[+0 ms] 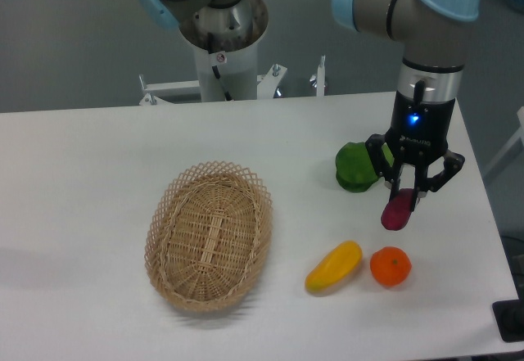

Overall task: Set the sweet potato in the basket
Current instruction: 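Lift the purple sweet potato held in the gripper off the table, then carry the sweet potato over to the wicker basket and lower it, then lower the sweet potato into the basket and open the gripper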

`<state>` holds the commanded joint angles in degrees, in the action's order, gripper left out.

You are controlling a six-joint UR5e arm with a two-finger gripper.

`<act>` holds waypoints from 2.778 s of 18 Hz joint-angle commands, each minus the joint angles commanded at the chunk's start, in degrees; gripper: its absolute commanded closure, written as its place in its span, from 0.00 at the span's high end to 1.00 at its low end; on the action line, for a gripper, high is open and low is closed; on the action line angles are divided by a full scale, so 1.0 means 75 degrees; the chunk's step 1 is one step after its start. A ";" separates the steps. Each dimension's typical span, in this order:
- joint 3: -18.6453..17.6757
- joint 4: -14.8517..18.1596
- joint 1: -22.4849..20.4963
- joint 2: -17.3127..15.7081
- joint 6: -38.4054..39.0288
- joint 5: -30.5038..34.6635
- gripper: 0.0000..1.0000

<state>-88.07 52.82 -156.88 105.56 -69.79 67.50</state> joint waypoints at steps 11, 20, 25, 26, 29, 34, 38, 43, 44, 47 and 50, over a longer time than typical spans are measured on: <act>-0.0995 -0.0035 0.0315 -0.0995 0.0994 0.0070 0.33; -0.1875 -0.0187 0.2377 -0.0985 0.3745 0.1721 0.33; -0.1922 -0.0725 0.3852 0.0021 0.4394 0.2915 0.33; -0.1933 -0.0935 0.4064 0.0221 0.4383 0.3219 0.33; -0.1992 -0.1219 0.4405 0.0468 0.4185 0.3375 0.33; -0.2133 -0.1231 0.4558 0.0714 0.3914 0.3422 0.33; -0.2145 -0.1230 0.4699 0.0843 0.3926 0.3538 0.34; -0.2156 -0.1230 0.4734 0.0890 0.3926 0.3586 0.36; -0.2156 -0.1230 0.4769 0.0925 0.3926 0.3586 0.36; -0.2168 -0.1219 0.4781 0.0949 0.3926 0.3586 0.38; -0.2121 -0.1230 0.4781 0.0937 0.3926 0.3598 0.73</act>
<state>-103.98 43.59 -121.03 112.59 -40.34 94.48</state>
